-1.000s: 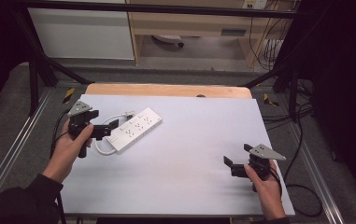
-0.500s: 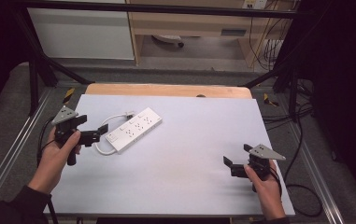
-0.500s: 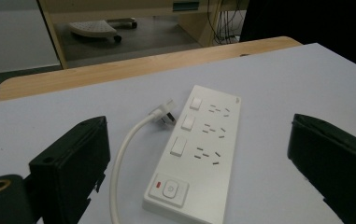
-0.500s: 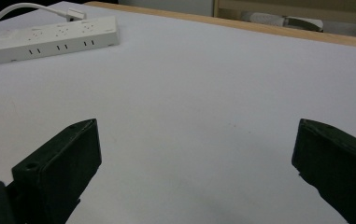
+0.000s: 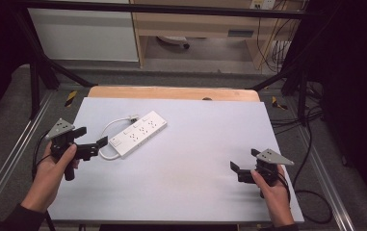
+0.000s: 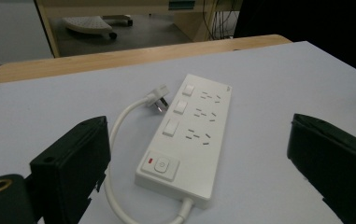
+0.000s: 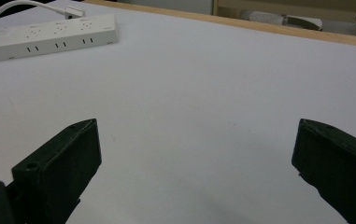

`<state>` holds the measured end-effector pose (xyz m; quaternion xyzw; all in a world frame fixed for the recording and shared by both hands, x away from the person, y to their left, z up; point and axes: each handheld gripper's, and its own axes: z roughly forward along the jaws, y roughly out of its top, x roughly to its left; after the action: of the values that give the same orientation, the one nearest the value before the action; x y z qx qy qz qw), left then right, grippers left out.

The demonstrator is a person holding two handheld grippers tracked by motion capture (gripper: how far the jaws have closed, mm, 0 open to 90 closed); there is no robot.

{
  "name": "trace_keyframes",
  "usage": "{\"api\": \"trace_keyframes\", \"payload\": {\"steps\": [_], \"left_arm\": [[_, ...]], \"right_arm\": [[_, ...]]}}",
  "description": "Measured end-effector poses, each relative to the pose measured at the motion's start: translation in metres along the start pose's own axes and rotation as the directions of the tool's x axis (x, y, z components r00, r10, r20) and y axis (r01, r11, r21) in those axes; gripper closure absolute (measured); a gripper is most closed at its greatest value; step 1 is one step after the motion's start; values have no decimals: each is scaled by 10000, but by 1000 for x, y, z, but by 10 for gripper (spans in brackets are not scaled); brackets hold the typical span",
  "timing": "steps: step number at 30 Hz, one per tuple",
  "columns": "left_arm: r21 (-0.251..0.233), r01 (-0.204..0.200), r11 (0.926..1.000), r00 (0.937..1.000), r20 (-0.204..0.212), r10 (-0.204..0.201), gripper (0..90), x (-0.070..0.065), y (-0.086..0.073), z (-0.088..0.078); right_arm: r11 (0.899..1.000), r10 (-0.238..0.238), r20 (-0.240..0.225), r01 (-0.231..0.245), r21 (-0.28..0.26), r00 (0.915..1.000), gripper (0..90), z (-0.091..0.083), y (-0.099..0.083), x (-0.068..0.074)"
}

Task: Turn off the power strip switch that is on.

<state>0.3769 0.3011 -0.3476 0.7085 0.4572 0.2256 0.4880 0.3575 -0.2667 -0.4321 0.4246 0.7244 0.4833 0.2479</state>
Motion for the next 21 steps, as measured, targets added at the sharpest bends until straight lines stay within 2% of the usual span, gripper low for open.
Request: {"api": "trace_keyframes", "payload": {"steps": [9, 21], "left_arm": [[-18, -118, 9999, 9998, -154, 118, 61, -1, -11, -7], [39, 128, 9999, 9996, -240, -127, 62, 3, -34, -20]], "right_arm": [[10000, -22, 38, 22, 34, 10000, 19, 0, 0, 0], [10000, -26, 52, 26, 26, 10000, 19, 0, 0, 0]]}}
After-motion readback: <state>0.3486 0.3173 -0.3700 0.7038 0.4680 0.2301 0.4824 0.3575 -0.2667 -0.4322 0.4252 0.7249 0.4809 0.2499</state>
